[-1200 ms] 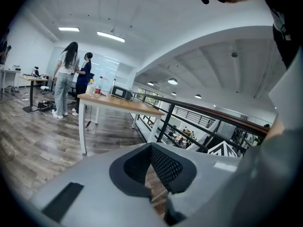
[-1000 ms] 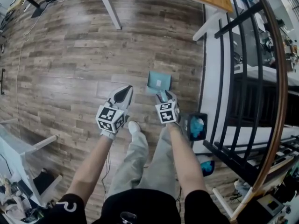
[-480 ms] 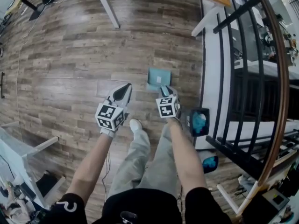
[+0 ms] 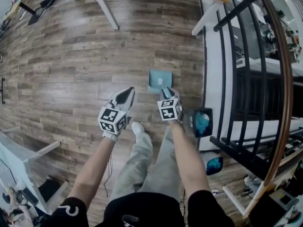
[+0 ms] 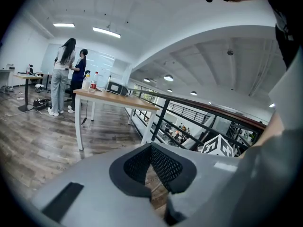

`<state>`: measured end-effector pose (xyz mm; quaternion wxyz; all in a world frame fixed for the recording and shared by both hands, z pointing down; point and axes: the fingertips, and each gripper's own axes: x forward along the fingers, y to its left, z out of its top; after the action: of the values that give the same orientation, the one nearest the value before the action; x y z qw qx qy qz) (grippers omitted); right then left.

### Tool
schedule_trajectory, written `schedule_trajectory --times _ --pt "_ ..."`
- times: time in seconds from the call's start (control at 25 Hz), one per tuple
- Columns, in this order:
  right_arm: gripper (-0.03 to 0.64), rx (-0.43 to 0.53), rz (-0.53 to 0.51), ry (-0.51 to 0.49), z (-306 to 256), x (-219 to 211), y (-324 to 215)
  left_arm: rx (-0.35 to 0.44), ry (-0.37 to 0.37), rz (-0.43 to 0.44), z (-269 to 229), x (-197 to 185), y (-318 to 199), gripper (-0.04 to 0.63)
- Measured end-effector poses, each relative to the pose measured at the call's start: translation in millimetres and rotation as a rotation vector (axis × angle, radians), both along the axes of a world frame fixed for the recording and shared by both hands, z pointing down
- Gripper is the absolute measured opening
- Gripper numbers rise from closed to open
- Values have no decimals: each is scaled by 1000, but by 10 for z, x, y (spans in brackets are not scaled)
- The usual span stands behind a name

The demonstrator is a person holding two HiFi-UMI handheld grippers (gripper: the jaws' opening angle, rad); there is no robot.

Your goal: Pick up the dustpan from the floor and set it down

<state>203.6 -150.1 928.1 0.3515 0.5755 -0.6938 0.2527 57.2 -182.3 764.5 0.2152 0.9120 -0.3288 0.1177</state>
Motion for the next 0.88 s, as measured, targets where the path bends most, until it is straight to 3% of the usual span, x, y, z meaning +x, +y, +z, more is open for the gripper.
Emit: schedule_trajectory --times 0.52,0.88 --pt "89 -2 20 -23 -176 61 72 -14 7 -4 -115 24 67 -3" --pt "89 15 21 -21 -621 5 141 -19 11 -16 -399 -105 170 -3"
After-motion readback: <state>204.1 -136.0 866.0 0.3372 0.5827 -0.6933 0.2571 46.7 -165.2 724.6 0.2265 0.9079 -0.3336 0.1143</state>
